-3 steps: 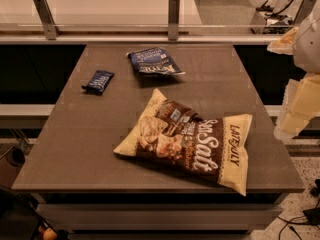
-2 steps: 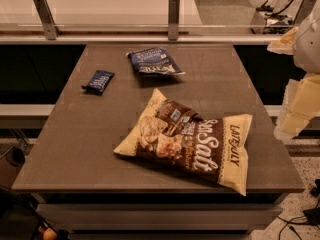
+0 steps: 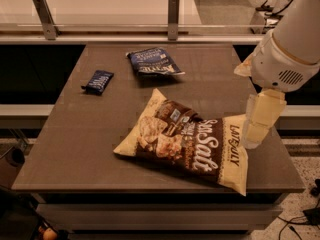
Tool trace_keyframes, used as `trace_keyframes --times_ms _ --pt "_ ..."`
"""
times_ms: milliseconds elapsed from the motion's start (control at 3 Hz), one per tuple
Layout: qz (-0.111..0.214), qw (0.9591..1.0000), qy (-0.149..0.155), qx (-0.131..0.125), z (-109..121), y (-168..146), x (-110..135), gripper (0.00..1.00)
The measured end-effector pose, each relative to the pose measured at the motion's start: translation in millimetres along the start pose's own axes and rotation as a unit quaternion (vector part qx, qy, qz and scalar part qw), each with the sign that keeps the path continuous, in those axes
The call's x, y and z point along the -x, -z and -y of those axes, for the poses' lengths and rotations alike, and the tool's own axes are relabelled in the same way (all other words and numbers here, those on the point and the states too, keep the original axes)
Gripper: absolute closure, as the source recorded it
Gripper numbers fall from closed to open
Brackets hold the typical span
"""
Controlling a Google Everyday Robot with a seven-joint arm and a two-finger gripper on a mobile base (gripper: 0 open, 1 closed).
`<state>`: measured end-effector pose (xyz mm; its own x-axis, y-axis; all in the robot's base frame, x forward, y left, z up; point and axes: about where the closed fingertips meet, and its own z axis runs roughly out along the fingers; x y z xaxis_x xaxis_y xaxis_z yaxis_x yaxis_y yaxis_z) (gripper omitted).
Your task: Pick brown chip bag
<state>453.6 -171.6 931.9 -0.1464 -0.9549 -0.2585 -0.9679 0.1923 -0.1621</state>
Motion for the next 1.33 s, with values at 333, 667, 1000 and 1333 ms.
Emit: trace_keyframes --times_ms 333,667,1000,1333 --pt "0.009 0.9995 -0.011 0.028 -12 -51 13 0.00" --pt "0.028 0.9987 -0.030 0.030 -24 -98 22 0.00" --pt "0.068 0.9967 -0.040 0.019 -32 -117 38 0.00" --pt "0.114 0.9930 -0.030 -0.006 -40 -111 69 0.18"
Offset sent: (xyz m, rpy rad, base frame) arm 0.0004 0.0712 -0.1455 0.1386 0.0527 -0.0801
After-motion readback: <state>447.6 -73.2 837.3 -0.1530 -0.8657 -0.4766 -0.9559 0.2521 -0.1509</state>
